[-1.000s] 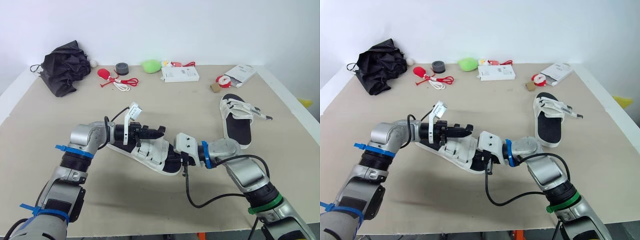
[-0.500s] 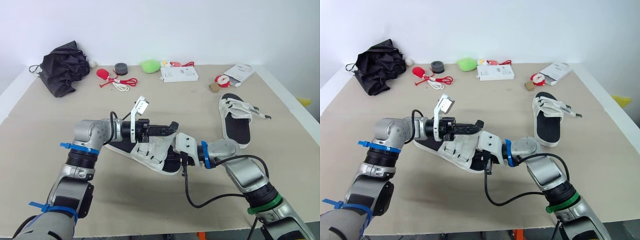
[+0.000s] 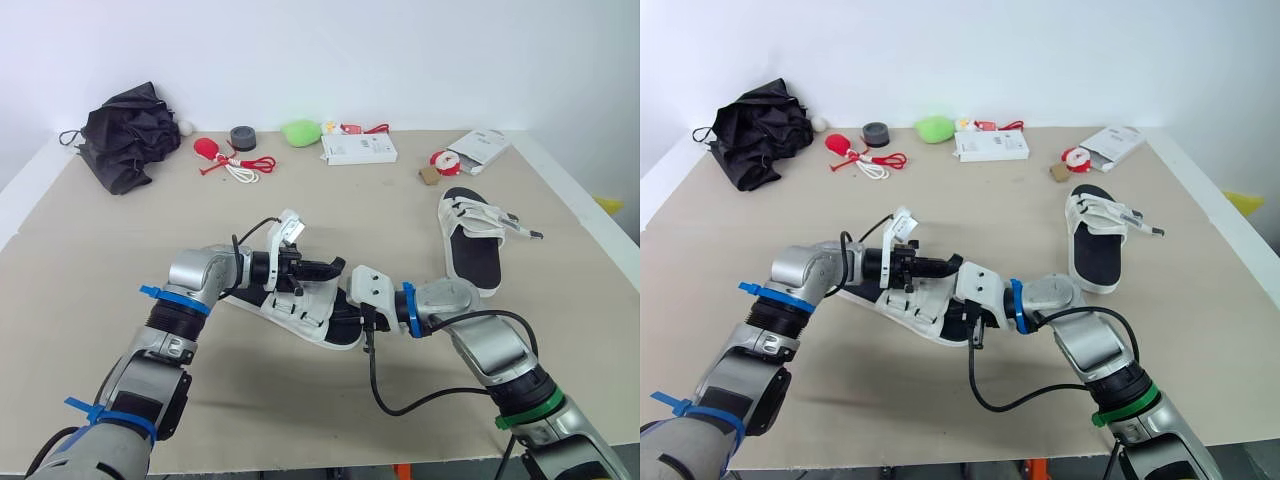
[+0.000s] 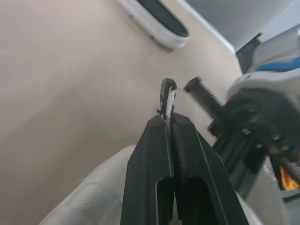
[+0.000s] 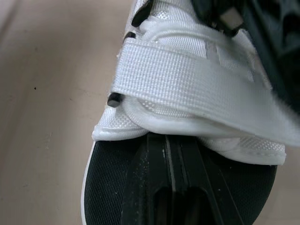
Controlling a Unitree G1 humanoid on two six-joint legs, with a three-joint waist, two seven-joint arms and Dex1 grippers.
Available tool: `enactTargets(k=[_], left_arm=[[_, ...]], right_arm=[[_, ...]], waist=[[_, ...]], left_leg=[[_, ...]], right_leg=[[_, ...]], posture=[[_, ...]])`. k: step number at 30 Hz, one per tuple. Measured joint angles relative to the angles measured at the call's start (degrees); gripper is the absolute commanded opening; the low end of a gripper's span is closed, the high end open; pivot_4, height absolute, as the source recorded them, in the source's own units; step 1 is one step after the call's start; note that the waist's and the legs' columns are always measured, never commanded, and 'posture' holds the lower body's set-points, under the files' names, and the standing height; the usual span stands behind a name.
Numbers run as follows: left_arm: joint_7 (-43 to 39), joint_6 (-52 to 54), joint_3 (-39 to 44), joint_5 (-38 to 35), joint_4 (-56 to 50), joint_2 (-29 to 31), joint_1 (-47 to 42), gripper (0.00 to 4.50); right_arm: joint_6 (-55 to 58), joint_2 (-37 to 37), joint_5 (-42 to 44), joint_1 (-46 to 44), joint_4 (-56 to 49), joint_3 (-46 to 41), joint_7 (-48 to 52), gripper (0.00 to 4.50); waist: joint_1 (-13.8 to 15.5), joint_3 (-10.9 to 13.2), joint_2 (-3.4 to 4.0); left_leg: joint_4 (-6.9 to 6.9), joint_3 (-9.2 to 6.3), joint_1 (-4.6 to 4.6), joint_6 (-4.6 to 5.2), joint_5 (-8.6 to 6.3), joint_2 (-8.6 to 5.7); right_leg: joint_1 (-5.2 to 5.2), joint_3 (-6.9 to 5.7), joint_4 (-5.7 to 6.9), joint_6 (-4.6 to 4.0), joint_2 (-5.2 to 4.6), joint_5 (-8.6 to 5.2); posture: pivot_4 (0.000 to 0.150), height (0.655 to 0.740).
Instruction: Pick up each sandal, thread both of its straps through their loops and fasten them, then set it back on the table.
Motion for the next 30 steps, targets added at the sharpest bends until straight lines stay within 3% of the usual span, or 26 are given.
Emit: enactTargets(k=[5, 6, 8, 14, 16, 20, 30], left_arm=[[0.4, -1.1, -0.8, 2.1, 0.5, -0.4, -0.1, 0.07], [0.6, -1.2, -0.9, 2.3, 0.6, -0.5, -0.2, 0.32], [1.3, -1.7, -1.4, 3.6, 1.5, -0.5, -0.6, 0.87], [3.6, -5.3, -2.9, 7.5, 1.6, -0.4, -0.9, 3.70], [4.3, -6.6, -3.2, 8.7, 1.7, -0.4, -1.0, 4.45], [6.0, -9.4, -3.6, 10.2, 2.5, -0.9, -1.0, 4.45], [22.0, -20.1, -0.8, 20.5, 15.0, -2.9, -6.0, 4.45]], right_arm=[[0.2, 0.0, -0.1, 0.0, 0.0, 0.0, -0.2, 0.00], [0.3, 0.0, -0.1, 0.0, 0.0, 0.0, -0.2, 0.00], [0.4, 0.0, -0.1, 0.0, 0.0, 0.0, -0.3, 0.00], [0.4, 0.0, -0.1, 0.0, 0.1, 0.1, -0.3, 0.00], [0.4, 0.0, -0.1, 0.0, 0.3, 0.1, -0.3, 0.00], [0.0, 0.0, -0.1, -0.2, 0.8, 0.1, -0.3, 0.00], [-0.7, -0.2, 0.0, -0.5, 0.9, 0.2, 0.8, 0.00]], waist=[[0.0, 0.0, 0.02], [0.0, -0.1, 0.02], [0.0, -0.1, 0.03], [0.0, -0.1, 0.11], [0.0, -0.2, 0.14], [0.0, -0.2, 0.16], [0.0, -0.1, 0.06]], left_leg=[[0.04, -0.02, 0.10, 0.00, 0.00, -0.02], [0.04, -0.02, 0.11, 0.00, 0.00, -0.02], [0.05, -0.03, 0.18, 0.01, 0.00, -0.03], [0.04, -0.04, 0.20, 0.01, 0.00, -0.04], [0.04, -0.04, 0.21, 0.01, 0.00, -0.04], [0.06, -0.05, 0.25, 0.08, 0.05, -0.07], [-0.03, -0.06, -0.04, 0.10, 0.06, -0.17]], right_leg=[[0.14, 0.00, 0.00, 0.01, 0.00, 0.00], [0.16, 0.00, 0.00, 0.01, 0.00, 0.00], [0.21, 0.00, 0.00, 0.01, 0.00, 0.00], [0.23, 0.01, 0.00, 0.02, 0.00, 0.00], [0.24, 0.01, 0.00, 0.02, 0.00, 0.00], [0.28, 0.03, 0.00, 0.05, 0.00, 0.04], [-0.01, 0.15, -0.02, 0.14, 0.01, 0.04]], posture=[[0.150, 0.7400], [0.150, 0.7400], [0.150, 0.7400], [0.150, 0.7400], [0.150, 0.7400], [0.150, 0.7400], [0.150, 0.7400]])
